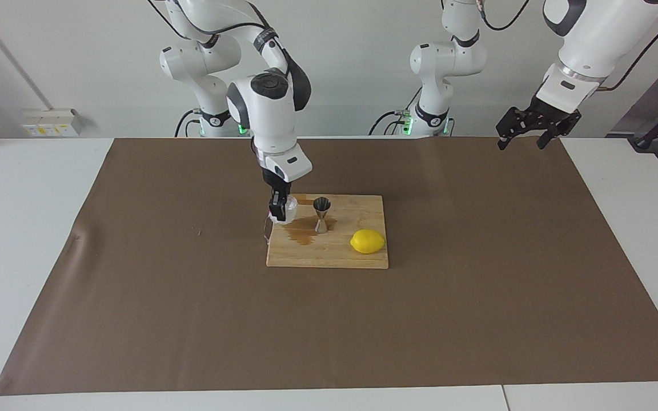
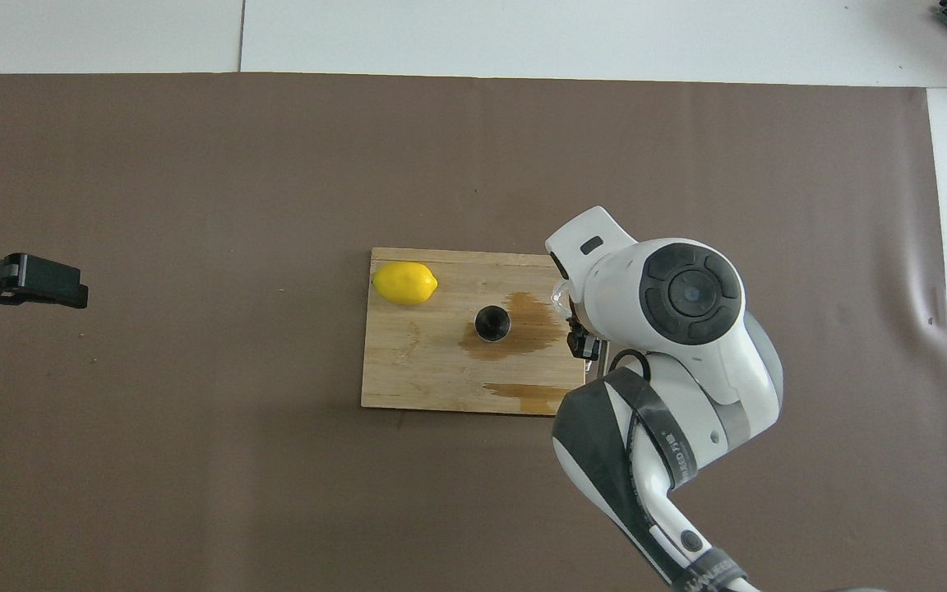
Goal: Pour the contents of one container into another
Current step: 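Carry the white cup with the right gripper above the metal cup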
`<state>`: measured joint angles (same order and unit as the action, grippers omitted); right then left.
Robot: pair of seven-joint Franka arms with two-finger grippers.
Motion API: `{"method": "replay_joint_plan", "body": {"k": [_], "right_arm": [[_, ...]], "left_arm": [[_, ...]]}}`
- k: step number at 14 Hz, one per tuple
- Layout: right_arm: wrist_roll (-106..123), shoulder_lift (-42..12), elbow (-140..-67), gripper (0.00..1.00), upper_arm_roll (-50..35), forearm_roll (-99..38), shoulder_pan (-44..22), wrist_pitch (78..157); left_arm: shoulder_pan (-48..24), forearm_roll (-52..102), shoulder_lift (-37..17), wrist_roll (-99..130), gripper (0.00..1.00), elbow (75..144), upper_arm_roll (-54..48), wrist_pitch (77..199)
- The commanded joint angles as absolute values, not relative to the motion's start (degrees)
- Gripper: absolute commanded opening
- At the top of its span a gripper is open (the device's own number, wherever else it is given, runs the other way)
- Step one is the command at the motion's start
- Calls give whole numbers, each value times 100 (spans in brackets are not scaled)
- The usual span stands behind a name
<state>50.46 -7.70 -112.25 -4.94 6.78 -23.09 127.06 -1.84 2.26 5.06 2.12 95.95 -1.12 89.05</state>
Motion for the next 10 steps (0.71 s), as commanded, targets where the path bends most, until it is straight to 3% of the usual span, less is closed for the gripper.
{"method": "replay_joint_plan", "body": {"k": [1,10], "right_arm": [[4799,-967,-10917,0,-501,870,-2469,12455],[4122,-1133,-10661,0,-501,1696,-2882,12217]], "left_arm": [[-114,132,554,28,100,9572,-176,8859],[-140,132,545,18,100,9519,-167,8939]]}}
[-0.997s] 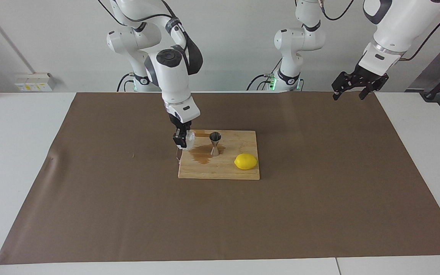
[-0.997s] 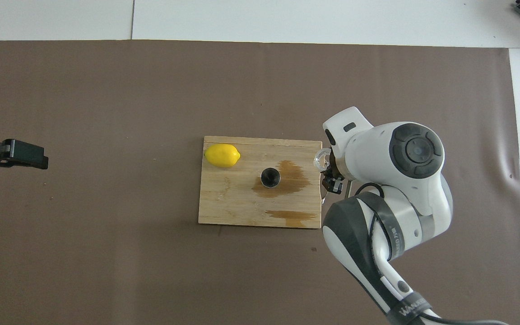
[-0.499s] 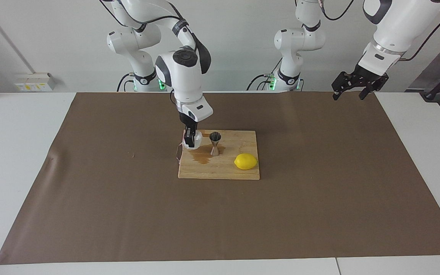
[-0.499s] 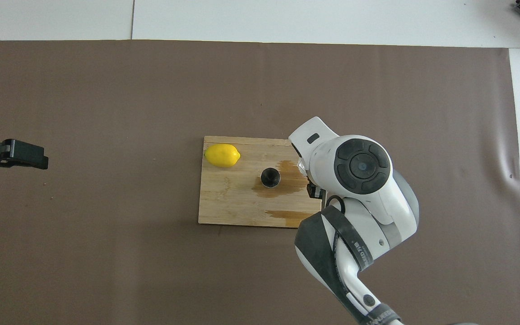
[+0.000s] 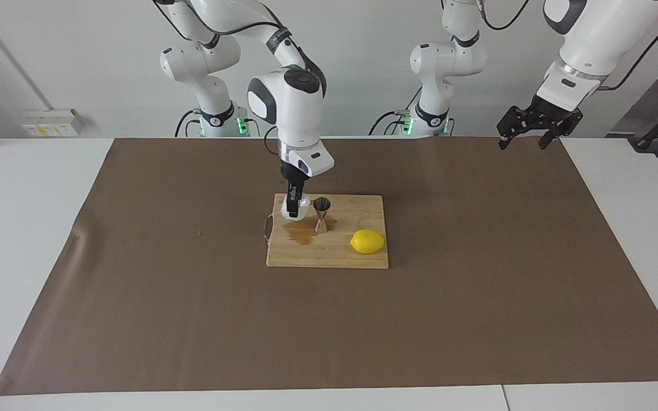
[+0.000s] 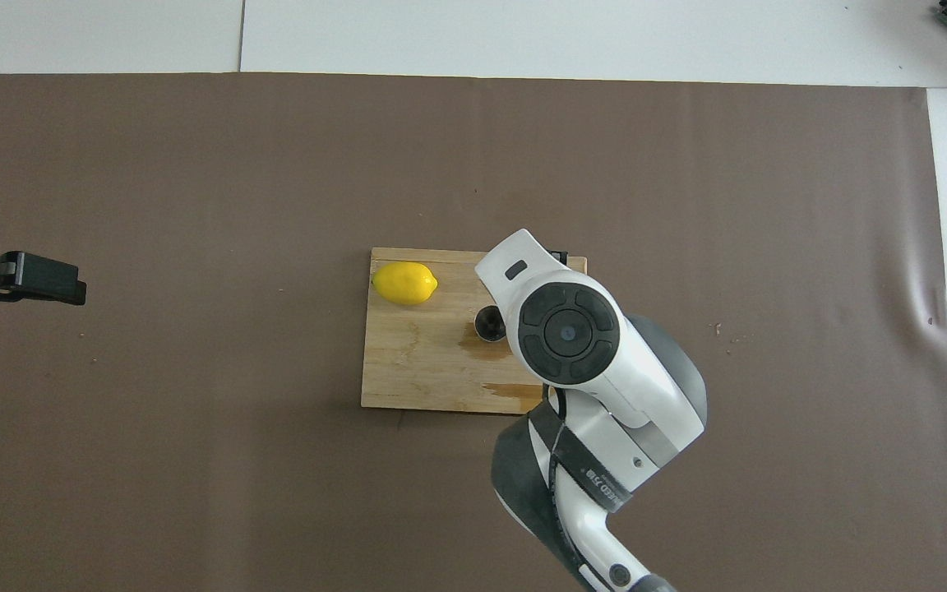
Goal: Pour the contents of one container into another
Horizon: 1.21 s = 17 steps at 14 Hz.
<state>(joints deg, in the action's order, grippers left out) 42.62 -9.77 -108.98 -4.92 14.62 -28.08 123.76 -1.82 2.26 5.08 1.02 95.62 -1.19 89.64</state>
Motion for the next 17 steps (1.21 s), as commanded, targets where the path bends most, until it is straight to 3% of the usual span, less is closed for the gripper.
{"method": "replay_joint_plan", "body": {"k": [1,17], "right_arm": [[4122,-1203,-10565,0,-501,1801,-2944,12078],[4113,-1309,-10468,0,-553,3270,-3340,11839]], "left_arm": [[-141,132,562,18,100,9519,-158,8912],[-105,176,571,466,100,9510,-123,8921]]}}
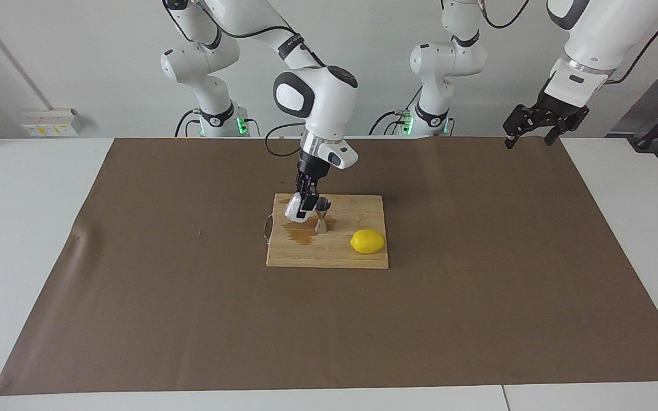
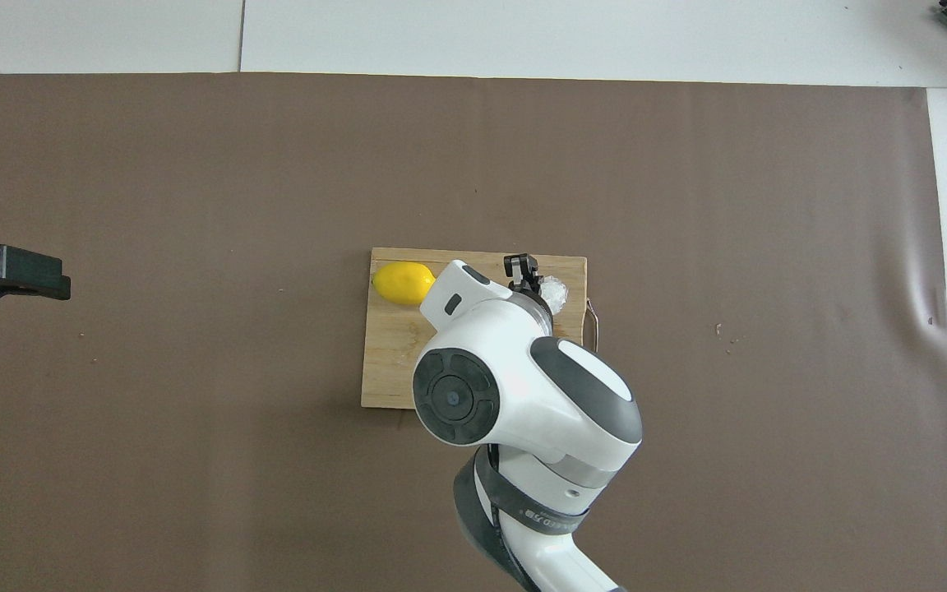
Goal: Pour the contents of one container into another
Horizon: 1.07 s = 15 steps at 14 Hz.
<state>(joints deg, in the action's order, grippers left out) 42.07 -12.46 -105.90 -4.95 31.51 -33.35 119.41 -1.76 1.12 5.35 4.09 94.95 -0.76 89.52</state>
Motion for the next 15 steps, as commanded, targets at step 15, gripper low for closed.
{"method": "replay_joint_plan", "body": {"k": [15], "right_arm": [[4288,-1274,-10354,0,-615,1846,-2989,12093]], "left_arm": [[-105,176,606,519,100,9519,-123,8859]]}}
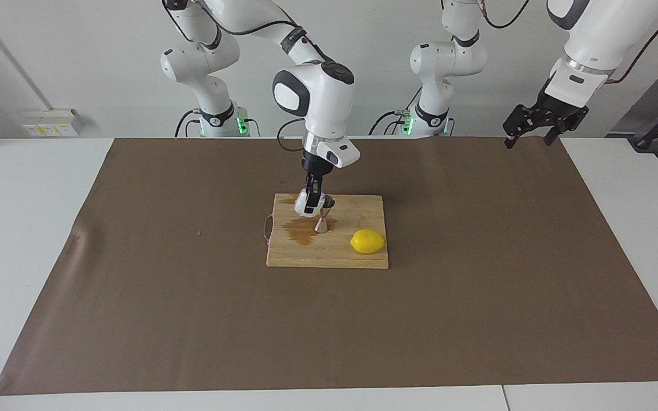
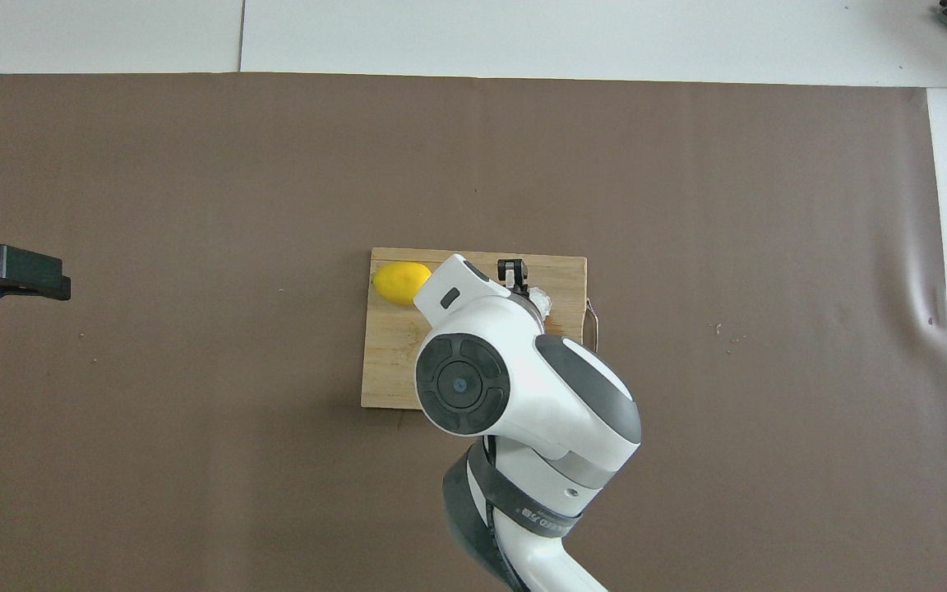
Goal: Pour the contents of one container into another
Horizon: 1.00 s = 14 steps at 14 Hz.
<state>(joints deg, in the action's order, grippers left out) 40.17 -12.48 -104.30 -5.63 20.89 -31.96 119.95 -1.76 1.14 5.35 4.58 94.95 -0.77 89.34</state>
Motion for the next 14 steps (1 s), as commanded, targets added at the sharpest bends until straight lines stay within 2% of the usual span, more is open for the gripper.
{"method": "replay_joint_plan", "body": {"k": [1,10,14], "right_arm": [[4411,-1274,-10354,0,-615,1767,-2927,12111],[5526,-1266,-10494,0,-615,757,-2330,12120],[6133,-1161,-10993,0,-615,63,-1944,12514]], "left_arm": [[-105,167,606,519,100,9519,-123,8868],[-105,176,606,519,100,9519,-123,8859],[-105,176,606,519,100,9519,-123,8859]]}}
